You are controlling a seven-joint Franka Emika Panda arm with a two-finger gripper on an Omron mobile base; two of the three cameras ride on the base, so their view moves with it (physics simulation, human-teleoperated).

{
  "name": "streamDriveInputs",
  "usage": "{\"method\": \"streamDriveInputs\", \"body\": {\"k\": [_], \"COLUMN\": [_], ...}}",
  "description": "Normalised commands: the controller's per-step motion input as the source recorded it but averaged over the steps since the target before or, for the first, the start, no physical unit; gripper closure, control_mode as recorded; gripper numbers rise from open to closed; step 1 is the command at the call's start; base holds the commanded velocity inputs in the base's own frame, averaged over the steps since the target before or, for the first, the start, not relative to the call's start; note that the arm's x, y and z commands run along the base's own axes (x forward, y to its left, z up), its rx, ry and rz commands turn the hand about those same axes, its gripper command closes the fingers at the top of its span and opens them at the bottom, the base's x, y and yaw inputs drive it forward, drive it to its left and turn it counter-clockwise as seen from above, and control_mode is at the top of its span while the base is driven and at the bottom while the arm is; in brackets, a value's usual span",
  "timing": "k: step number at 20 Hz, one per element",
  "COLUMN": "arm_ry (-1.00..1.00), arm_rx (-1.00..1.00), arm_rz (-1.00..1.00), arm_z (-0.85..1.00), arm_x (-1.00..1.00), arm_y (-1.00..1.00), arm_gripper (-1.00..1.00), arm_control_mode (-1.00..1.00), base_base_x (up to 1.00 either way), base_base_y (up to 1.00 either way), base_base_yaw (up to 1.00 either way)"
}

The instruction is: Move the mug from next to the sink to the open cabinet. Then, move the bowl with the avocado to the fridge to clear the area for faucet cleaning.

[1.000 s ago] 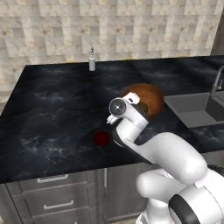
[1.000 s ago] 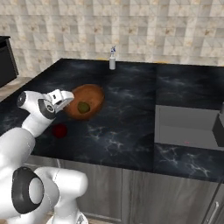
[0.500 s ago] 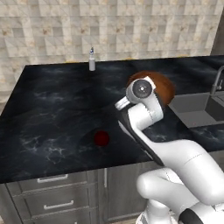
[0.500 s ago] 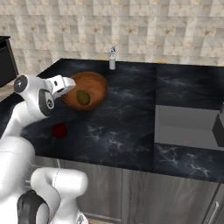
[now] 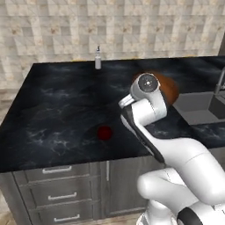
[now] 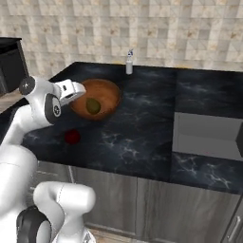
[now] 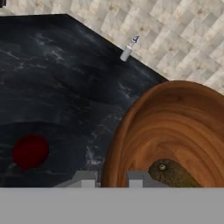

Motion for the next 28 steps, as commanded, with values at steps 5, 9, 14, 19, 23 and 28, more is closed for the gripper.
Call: {"method": "streamDriveInputs", "body": {"k": [5, 9, 14, 19, 23, 28], "arm_ry": [0.0, 0.0, 0.0, 0.0, 0.0, 0.0], "arm_rx": [0.0, 0.0, 0.0, 0.0, 0.0, 0.0], "arm_rz": [0.0, 0.0, 0.0, 0.0, 0.0, 0.0], "arm_z": [0.0, 0.0, 0.0, 0.0, 0.0, 0.0], "arm_x": [0.0, 0.0, 0.0, 0.0, 0.0, 0.0], "arm_y": [0.0, 0.0, 0.0, 0.0, 0.0, 0.0], "arm_gripper": [1.0, 1.0, 1.0, 1.0, 1.0, 1.0], "arm_control_mode": [1.0, 1.0, 1.0, 1.0, 1.0, 1.0], "base_base_x": [-0.8, -0.35, -0.04, 0.0, 0.0, 0.46], "base_base_y": [0.0, 0.0, 0.03, 0.04, -0.16, -0.29], "base_base_yaw": [0.63, 0.83, 0.97, 1.0, 0.85, 0.08]}}
